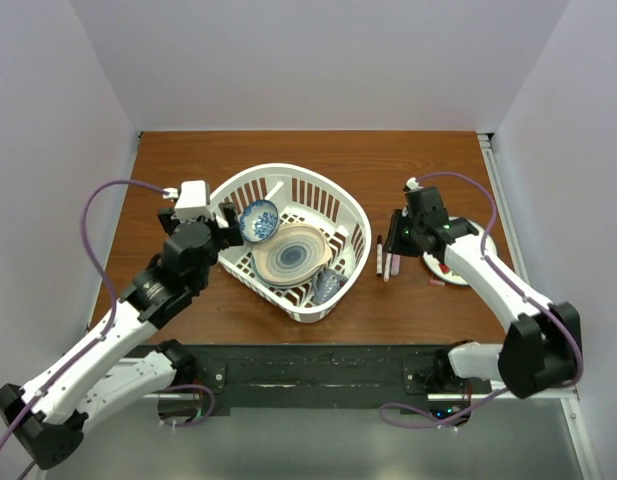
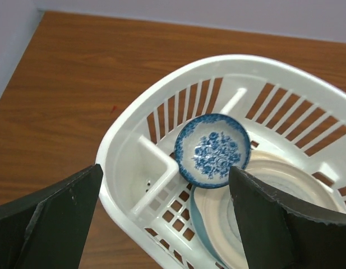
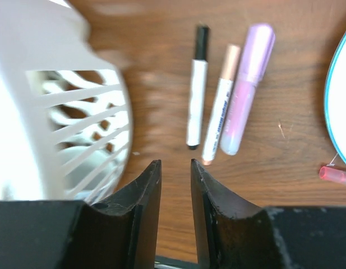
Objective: Insert the pens into the pen caps
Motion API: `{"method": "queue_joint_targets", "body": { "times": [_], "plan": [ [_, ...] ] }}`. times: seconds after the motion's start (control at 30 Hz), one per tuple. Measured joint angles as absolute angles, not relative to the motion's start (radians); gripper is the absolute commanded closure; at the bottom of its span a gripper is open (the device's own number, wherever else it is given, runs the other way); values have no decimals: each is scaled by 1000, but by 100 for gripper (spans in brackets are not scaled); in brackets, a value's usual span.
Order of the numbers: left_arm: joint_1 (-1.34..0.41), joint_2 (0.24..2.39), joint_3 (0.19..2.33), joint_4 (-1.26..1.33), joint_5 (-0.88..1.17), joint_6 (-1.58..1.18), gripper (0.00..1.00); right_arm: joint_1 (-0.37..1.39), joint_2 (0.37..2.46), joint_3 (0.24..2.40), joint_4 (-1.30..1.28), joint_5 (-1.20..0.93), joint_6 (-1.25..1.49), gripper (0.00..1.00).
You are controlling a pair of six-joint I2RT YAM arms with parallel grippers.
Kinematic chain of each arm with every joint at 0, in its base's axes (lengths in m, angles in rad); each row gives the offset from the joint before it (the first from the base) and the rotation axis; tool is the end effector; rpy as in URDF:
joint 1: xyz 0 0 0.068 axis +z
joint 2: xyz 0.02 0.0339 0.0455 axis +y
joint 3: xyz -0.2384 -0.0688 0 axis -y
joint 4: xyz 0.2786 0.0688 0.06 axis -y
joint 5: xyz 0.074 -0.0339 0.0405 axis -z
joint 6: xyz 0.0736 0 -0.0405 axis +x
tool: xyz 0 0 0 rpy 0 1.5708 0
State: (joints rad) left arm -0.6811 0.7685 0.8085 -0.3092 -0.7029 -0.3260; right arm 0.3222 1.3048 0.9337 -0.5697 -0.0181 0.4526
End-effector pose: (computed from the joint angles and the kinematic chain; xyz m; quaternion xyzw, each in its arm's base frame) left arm 0.2242 -0.1205 0.3157 -0.0734 0.7721 -0.0346 0.6304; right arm 0.3085 0.1044 0.1791 0.0591 0.9489 0.1250 0.2836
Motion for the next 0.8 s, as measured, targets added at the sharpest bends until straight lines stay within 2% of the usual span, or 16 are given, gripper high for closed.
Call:
{"method": "queue_joint_targets", "body": {
  "times": [0.13,0.3,0.47,0.63,0.8],
  "plan": [
    [-526,855,822,-366,-629,-413,0,322,1191,967,-593,-44,451,65],
    [-181,889,825,-413,-445,-542,0,322,1098,989,-615,-70,446,65],
    [36,903,805,-444,-294,-649,0,322,1039,973,-622,-31,482,64],
    [104,884,767,-451,-255,-709,0,318,1048,953,-642,79,556,65],
    [105,839,706,-466,-355,-791,8,313,1092,933,-640,102,607,66]
  ]
}}
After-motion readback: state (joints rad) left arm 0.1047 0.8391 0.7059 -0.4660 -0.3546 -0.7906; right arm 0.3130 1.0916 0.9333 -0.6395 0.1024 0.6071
